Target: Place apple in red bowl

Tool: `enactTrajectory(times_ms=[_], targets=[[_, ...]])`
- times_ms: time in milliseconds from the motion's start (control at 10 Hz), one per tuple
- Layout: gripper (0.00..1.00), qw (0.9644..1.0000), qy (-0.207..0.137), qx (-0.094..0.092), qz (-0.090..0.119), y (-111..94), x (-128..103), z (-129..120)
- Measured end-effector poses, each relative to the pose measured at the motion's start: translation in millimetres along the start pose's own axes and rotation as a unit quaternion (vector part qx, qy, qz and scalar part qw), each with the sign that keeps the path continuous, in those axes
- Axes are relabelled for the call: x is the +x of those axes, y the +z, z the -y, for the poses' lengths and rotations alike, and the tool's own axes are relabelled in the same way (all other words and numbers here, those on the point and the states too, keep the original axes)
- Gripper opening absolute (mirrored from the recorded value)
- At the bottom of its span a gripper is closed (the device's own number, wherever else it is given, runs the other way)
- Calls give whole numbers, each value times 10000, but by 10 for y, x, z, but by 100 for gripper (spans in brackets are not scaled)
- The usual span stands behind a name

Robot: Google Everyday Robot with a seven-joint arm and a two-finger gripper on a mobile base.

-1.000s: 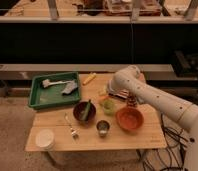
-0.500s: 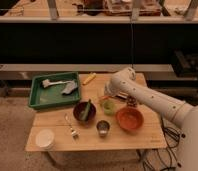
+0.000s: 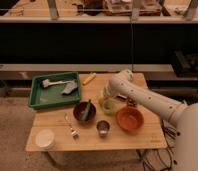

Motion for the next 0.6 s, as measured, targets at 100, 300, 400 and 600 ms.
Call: enactTrajectory(times_ms=[100,300,400,600], targets=[[65,10000,-17,-9,-1,16,21,-7],[65,10000,-53,-28,22,57,46,-10],[65,10000,-60,-28,58,88,46,-2],[65,9998,-124,-5,142,143,20,52]])
